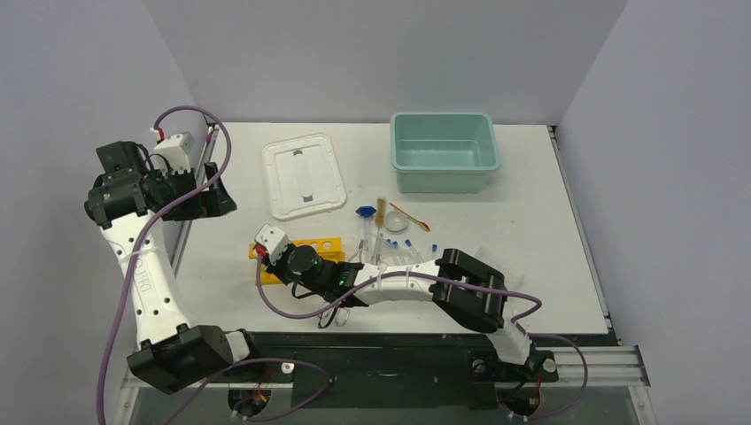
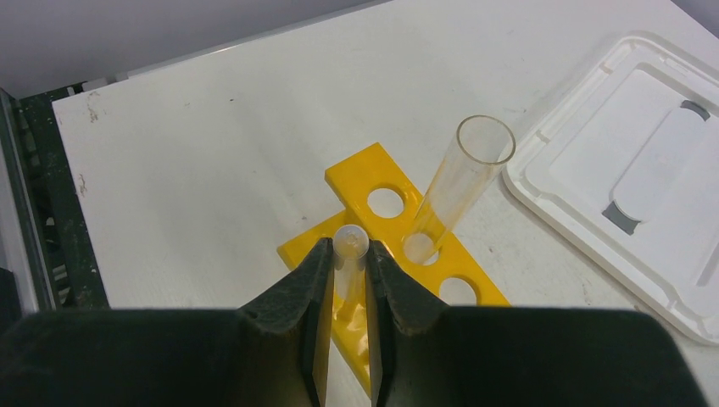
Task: Organize the chemistry lab equipment
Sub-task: Insert the test tube into the slot of the test tube rack.
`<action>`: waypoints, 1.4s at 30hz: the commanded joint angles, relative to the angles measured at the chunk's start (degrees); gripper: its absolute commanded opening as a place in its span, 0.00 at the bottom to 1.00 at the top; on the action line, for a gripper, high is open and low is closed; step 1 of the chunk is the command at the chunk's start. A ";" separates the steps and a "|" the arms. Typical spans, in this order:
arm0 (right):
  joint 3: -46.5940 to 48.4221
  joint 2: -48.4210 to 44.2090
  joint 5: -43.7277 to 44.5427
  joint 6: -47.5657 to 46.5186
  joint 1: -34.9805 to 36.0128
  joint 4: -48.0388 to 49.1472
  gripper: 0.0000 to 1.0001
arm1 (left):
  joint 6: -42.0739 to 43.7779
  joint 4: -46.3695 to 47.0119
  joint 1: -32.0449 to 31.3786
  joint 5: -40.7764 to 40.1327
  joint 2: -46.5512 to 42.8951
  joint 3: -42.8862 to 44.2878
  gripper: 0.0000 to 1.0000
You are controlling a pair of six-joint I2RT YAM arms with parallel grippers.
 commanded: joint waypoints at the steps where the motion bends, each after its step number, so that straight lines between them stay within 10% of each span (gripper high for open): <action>1: 3.41 0.81 0.98 -1.93 0.18 4.05 0.00 | 1.77 0.14 0.60 0.45 -1.07 0.30 0.97; 42: 0.70 3.46 1.43 1.41 -1.31 3.31 0.00 | 4.81 -0.25 2.56 1.31 -1.41 -0.72 0.97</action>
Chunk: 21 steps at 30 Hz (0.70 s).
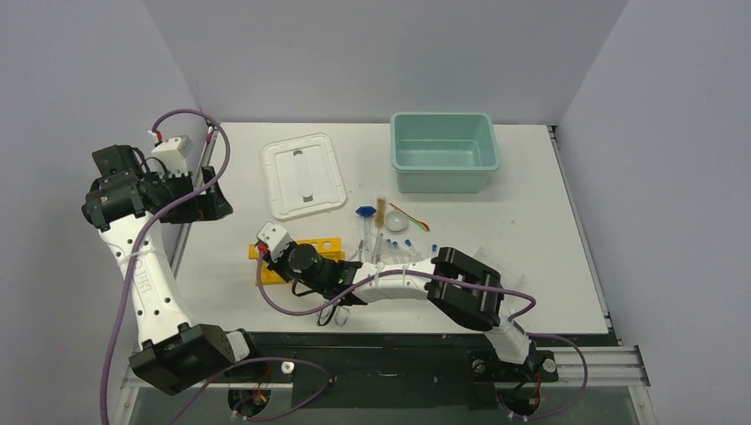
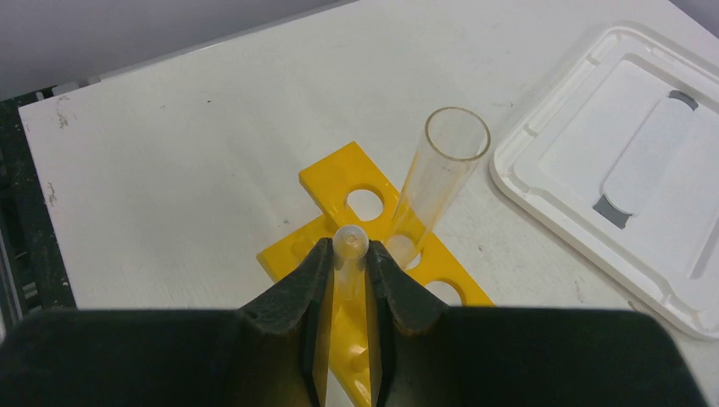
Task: Organize the chemistry lab equipment
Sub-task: Insert the test tube into the slot of the test tube rack.
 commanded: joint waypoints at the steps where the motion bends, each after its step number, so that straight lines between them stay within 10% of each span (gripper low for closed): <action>1: -0.46 1.52 0.19 1.68 -0.44 1.98 0.00 | 1.66 -0.15 0.82 1.11 -1.06 0.36 0.97; 21: -2.09 0.80 1.35 2.93 -0.28 2.34 0.00 | 2.29 0.29 1.76 1.36 -1.23 -0.23 0.97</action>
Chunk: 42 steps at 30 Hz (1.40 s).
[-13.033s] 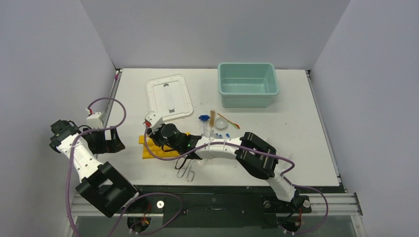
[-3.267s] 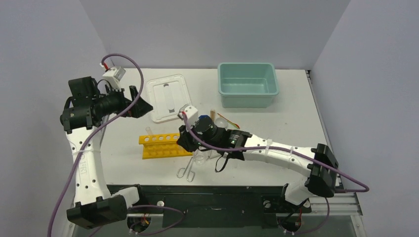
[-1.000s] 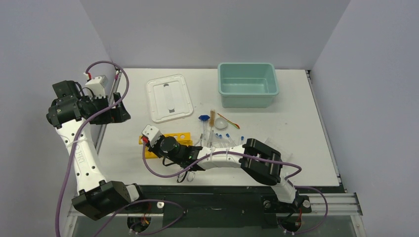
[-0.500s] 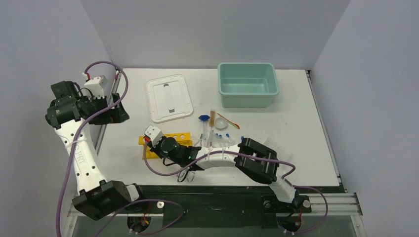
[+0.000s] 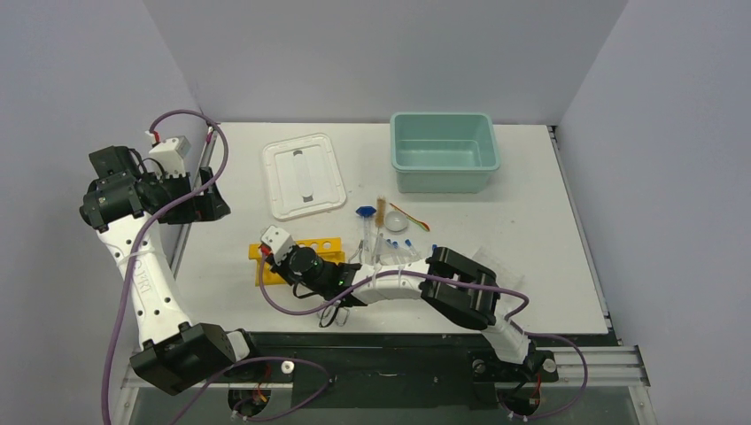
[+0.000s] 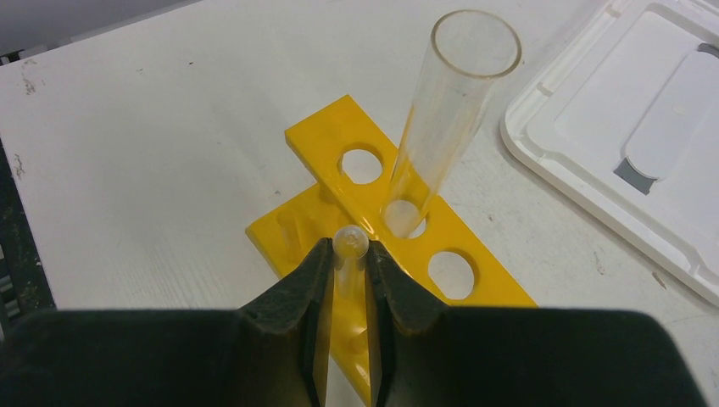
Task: Organize the chemistry lab equipment
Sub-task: Insert the test tube into the slot of the test tube rack, then pick up the test tube at the center of the board.
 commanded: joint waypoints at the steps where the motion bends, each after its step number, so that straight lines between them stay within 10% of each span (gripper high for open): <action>1: -1.37 -1.72 1.66 1.04 -0.01 3.52 0.00 | 1.06 0.26 0.58 1.28 -1.13 -0.24 0.97; 42: 0.05 -3.60 -1.19 2.13 0.51 4.06 0.00 | 2.45 -0.61 2.16 2.18 -0.66 0.73 0.97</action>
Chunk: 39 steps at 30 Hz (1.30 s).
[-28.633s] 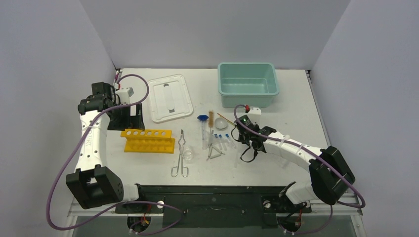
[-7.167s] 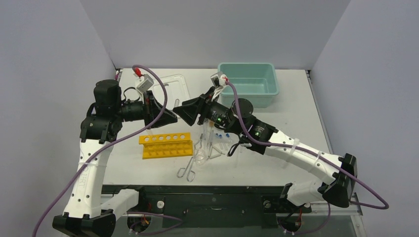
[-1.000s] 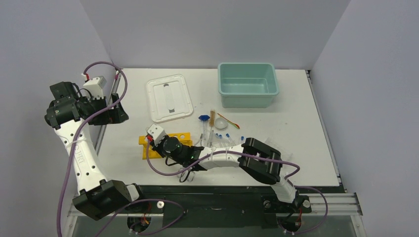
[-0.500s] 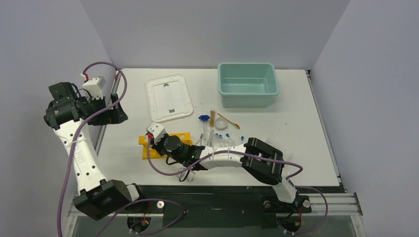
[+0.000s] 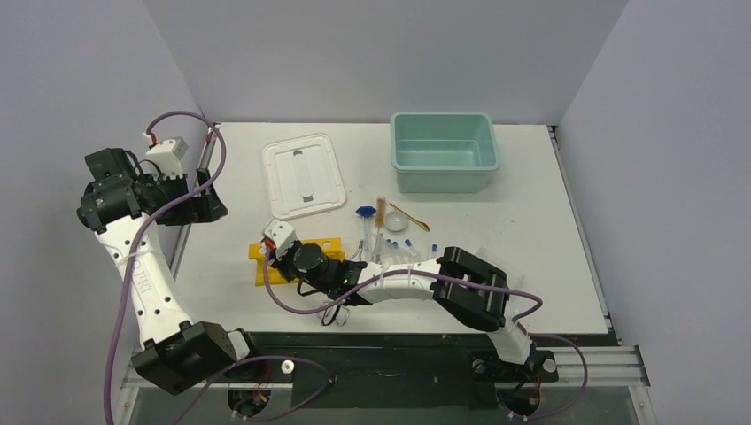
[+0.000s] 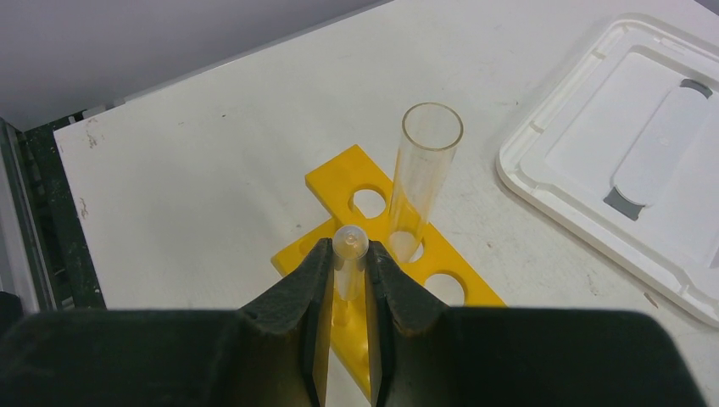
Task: Organize the chemistry lab equipment
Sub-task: Pick up the test tube at the center of the board.
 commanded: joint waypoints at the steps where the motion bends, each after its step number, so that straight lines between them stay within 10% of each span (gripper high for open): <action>1: 1.95 0.45 -0.37 -0.10 0.46 1.16 0.00 | 1.01 -0.58 0.65 1.60 -0.67 1.07 0.97; 39: -0.03 0.87 0.66 -0.15 0.57 -2.15 0.00 | 2.06 -0.87 1.86 2.19 -0.60 0.76 0.97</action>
